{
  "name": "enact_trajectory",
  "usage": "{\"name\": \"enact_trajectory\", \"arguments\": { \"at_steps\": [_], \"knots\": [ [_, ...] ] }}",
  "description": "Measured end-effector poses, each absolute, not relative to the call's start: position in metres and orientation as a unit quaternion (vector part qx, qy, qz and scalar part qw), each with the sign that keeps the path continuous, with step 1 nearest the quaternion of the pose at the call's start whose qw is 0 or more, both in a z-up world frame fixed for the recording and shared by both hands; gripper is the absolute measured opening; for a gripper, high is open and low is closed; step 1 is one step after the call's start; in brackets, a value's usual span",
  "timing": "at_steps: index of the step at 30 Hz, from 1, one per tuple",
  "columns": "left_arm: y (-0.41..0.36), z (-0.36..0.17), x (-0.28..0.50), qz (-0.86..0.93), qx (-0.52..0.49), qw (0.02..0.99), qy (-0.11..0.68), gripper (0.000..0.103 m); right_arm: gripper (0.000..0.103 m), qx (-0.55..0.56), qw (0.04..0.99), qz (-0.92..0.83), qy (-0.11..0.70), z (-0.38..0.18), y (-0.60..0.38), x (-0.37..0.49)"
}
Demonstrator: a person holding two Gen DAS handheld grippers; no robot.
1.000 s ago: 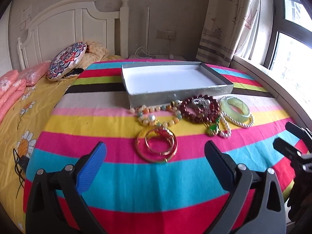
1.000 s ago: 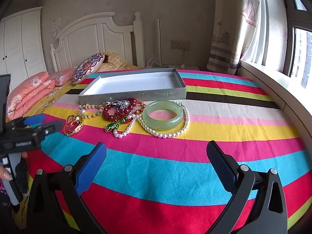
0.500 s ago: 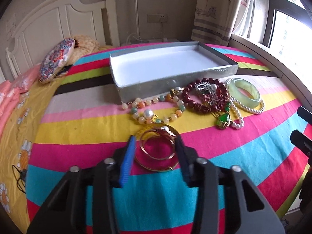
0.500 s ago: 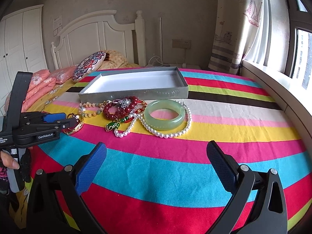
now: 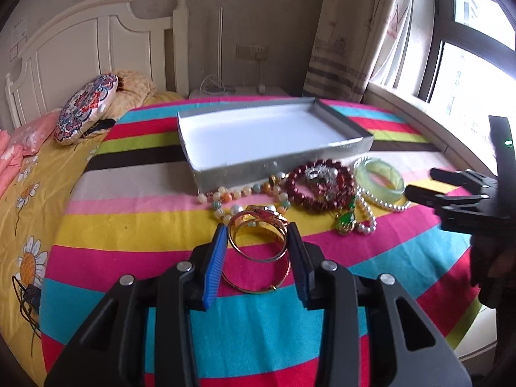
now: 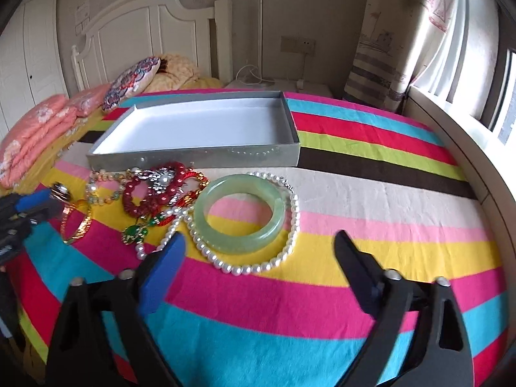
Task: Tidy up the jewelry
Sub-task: 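Close the left tool on the gold rings while the right tool reaches the jade bangle, then carry the gold rings into the box with the left tool while the right tool carries the jade bangle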
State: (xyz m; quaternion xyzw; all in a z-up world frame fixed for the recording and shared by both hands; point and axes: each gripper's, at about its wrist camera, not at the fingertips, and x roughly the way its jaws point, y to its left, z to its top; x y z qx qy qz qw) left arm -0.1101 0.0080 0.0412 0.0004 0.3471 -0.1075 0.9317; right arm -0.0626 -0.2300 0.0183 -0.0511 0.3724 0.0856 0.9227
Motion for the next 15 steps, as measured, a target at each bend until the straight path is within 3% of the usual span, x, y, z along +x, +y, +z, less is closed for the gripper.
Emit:
{"name": "enact_trajectory", "arguments": {
  "at_steps": [4,15],
  "knots": [
    [0.010,0.056,-0.120,-0.111,-0.006,0.939,0.326,0.037,0.067,-0.055,0.913,0.099,0.391,0.010,-0.222,-0.050],
    [0.004,0.067,-0.133,-0.115,-0.008,0.947,0.299,0.037,0.074,-0.064,0.904,0.085,0.414,0.001,-0.201,-0.015]
  ]
}}
